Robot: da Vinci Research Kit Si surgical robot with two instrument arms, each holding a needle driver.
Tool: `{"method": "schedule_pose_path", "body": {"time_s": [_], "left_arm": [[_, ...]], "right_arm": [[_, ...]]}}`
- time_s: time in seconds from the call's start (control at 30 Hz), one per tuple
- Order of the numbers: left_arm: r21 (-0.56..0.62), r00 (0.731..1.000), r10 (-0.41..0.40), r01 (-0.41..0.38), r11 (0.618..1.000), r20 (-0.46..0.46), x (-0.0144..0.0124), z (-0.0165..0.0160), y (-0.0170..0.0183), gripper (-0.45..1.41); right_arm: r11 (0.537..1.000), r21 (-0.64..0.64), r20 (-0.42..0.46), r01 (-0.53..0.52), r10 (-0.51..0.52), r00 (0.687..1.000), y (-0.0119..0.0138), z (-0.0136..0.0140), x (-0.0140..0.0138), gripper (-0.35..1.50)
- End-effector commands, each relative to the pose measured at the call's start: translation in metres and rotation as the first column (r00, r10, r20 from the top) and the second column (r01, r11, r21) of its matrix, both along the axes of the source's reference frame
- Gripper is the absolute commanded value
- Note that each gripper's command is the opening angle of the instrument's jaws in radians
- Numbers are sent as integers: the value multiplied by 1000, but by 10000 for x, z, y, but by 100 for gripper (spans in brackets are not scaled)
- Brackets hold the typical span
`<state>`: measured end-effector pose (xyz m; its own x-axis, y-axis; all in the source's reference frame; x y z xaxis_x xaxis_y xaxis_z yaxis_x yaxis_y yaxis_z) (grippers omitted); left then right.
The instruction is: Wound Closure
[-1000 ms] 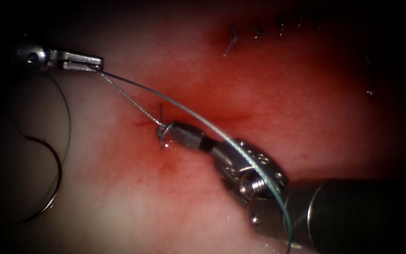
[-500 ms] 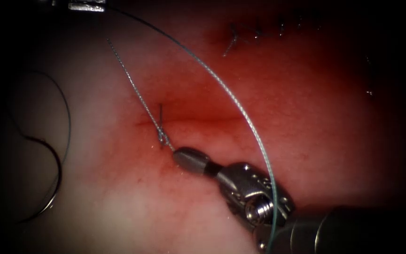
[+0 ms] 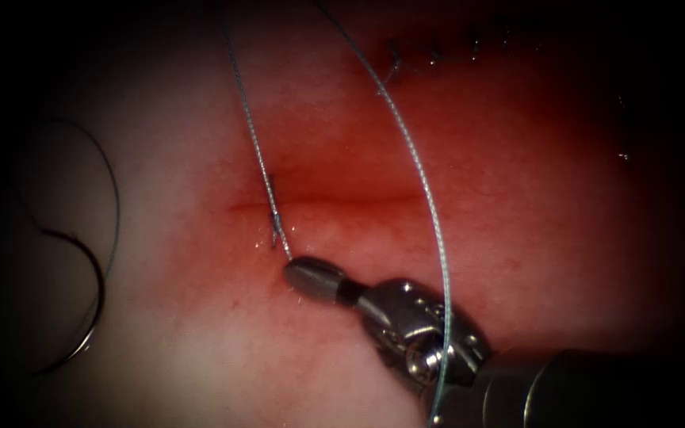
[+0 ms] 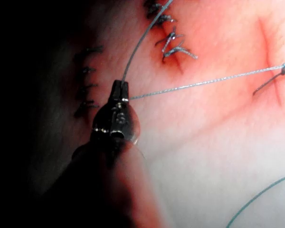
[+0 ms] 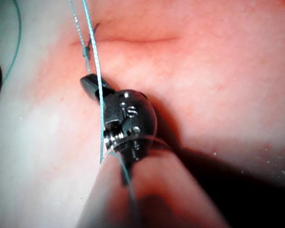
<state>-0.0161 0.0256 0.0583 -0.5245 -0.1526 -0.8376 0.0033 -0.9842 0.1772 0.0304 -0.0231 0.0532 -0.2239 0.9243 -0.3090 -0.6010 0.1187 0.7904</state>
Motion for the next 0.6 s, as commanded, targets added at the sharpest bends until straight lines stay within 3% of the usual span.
{"method": "schedule_pose_path", "body": {"time_s": [0.03, 0.23, 0.4, 0.6], "left_arm": [[-12, 1000, -2, 2, 1000, -2, -8, 7, 4, -45], [-32, 1000, -2, 2, 999, -24, -15, 25, 8, -45], [-42, 1000, -1, 0, 999, -27, -15, 32, 11, -45], [-53, 999, -3, 1, 999, -38, -15, 28, 26, -45]], "right_arm": [[1000, 8, 7, 11, -11, 1000, -11, 5, 9, -35], [999, 18, 0, 45, -45, 999, -19, 4, 14, -35], [998, -19, 0, 52, -52, 999, -12, -2, 13, -35], [990, -2, 21, 144, -144, 989, -37, 7, 28, -35]]}}
